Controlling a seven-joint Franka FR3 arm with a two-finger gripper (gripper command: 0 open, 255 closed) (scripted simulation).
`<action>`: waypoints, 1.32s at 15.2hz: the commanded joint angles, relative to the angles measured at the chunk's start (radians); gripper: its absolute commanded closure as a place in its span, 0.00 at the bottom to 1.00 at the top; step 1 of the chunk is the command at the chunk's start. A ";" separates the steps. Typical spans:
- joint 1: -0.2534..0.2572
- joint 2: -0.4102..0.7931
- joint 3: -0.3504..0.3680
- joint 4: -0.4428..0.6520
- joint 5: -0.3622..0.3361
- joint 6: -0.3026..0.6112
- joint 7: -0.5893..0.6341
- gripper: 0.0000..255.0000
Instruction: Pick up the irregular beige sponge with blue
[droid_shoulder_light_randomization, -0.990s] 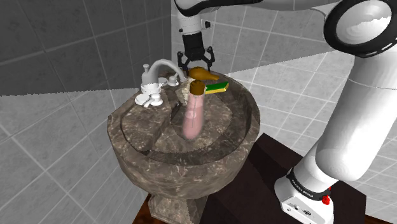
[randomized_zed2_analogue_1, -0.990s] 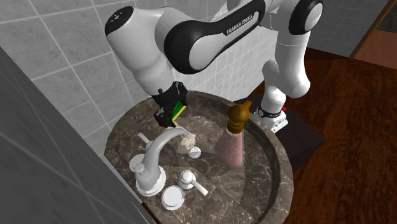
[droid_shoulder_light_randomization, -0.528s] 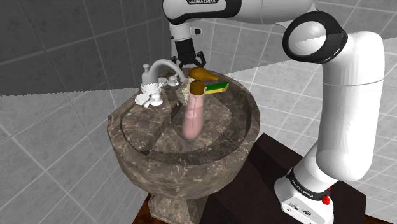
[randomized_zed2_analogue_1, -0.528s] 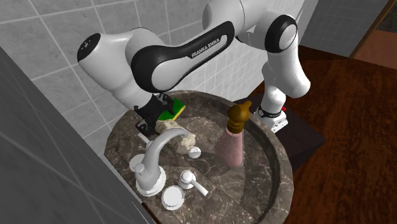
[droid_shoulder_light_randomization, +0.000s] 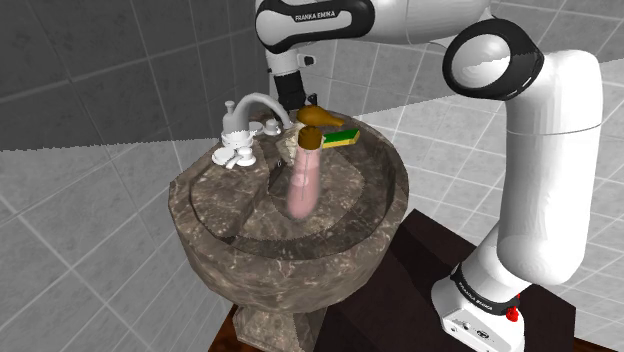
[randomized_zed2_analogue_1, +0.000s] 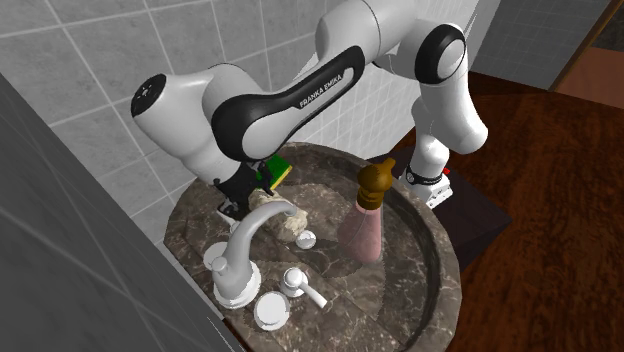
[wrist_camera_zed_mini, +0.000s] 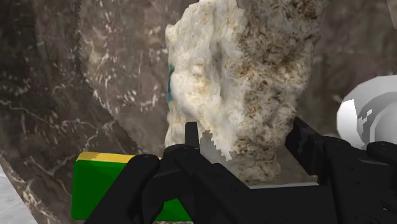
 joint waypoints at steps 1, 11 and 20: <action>0.002 0.008 0.001 -0.005 0.000 0.003 0.001 1.00; 0.001 0.005 0.000 0.019 0.000 -0.024 -0.002 1.00; 0.010 0.014 0.001 0.155 -0.001 -0.150 -0.008 1.00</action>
